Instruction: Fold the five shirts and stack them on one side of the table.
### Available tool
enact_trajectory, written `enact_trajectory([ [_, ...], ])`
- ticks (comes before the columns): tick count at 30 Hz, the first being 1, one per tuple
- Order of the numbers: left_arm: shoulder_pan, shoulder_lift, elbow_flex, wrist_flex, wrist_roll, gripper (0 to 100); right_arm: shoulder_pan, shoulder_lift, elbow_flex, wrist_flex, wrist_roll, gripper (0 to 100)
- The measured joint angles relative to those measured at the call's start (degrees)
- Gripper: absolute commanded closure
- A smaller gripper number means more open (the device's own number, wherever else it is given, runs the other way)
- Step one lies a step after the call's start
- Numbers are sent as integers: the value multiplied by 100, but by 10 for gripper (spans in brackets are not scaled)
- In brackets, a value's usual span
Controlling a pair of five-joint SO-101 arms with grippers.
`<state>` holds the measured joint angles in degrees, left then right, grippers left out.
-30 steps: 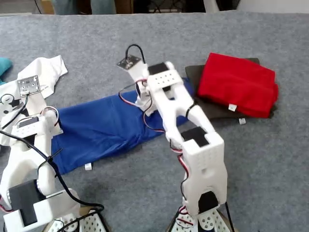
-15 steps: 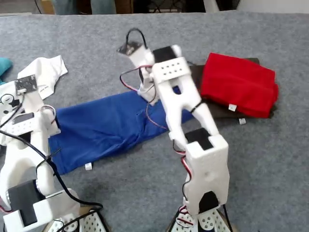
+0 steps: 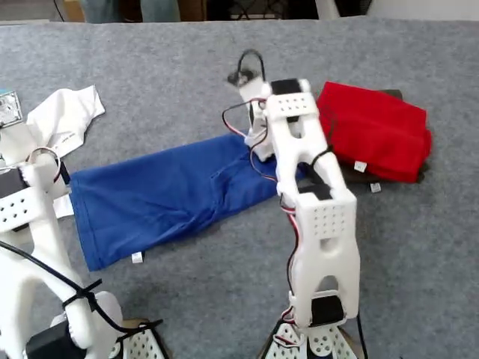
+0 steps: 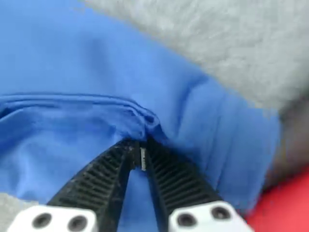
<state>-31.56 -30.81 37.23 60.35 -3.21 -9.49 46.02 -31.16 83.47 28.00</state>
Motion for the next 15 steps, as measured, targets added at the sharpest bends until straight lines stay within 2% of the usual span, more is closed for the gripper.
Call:
enact_trajectory([
  [6, -202, 0, 114, 79, 0, 786, 176, 132, -1178, 765, -105, 984],
  [10, -193, -9, 202, 97, -62, 777, 316, 132, -2259, 1477, 105, 984],
  [15, -193, 492, 176, 756, -158, 767, 440, -62, -2752, 1723, 229, 984],
])
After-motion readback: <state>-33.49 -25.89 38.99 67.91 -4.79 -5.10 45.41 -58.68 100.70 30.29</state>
